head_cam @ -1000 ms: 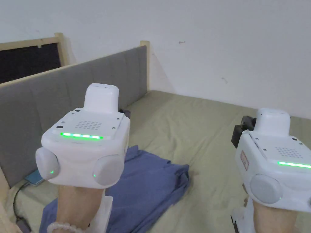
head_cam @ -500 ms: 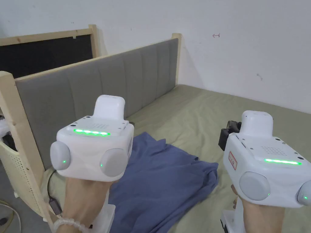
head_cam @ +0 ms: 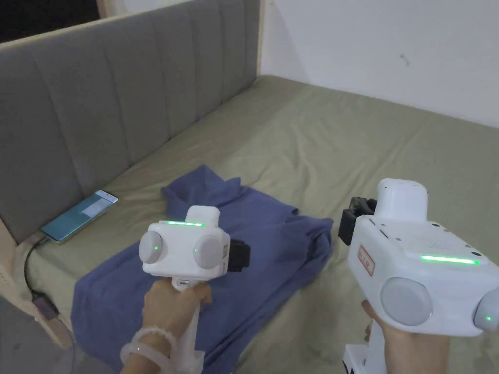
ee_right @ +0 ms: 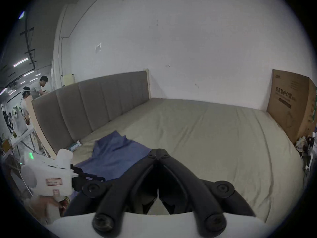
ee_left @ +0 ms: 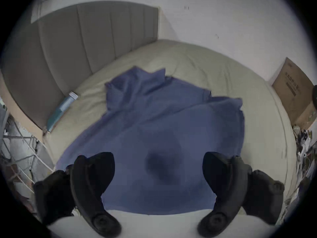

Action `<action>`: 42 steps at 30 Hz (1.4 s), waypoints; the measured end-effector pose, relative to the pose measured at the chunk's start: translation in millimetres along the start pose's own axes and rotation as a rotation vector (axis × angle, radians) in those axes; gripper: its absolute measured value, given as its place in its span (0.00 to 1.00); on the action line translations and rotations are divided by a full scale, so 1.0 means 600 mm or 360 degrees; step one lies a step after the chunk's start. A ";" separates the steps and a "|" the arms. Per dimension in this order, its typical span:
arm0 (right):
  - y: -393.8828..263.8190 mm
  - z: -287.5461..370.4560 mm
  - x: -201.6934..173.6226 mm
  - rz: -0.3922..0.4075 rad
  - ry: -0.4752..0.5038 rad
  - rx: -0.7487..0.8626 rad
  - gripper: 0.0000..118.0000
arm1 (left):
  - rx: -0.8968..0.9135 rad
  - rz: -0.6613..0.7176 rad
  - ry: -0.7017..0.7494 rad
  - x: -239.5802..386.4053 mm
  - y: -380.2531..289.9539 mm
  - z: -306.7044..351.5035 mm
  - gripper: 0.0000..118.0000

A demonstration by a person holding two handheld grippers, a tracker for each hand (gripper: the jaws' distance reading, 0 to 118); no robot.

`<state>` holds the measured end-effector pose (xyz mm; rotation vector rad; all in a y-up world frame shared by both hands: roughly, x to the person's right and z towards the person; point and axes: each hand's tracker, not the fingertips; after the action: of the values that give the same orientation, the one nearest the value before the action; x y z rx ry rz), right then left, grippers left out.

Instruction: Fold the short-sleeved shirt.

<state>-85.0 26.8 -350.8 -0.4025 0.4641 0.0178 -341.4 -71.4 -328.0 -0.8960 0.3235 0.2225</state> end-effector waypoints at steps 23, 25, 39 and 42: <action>-0.031 -0.026 0.066 -0.0157 -0.0086 -0.0148 0.01 | -0.0258 -0.0100 0.0051 0.002 0.024 -0.070 0.06; -0.025 -0.015 0.082 -0.0189 -0.0103 -0.0131 0.01 | -0.0232 0.0021 -0.0018 -0.007 0.034 -0.050 0.05; 0.025 0.125 0.209 -0.0329 -0.0311 0.0104 0.01 | 0.0234 -0.0309 -0.0551 0.216 0.160 0.184 0.05; 0.036 0.176 0.265 -0.0389 -0.0419 0.0170 0.01 | 0.0322 -0.0428 -0.0719 0.315 0.174 0.240 0.05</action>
<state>101.0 75.5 -342.3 -0.3438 0.1533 -0.1880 -172.9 116.7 -389.2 -0.6573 -0.1915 0.1346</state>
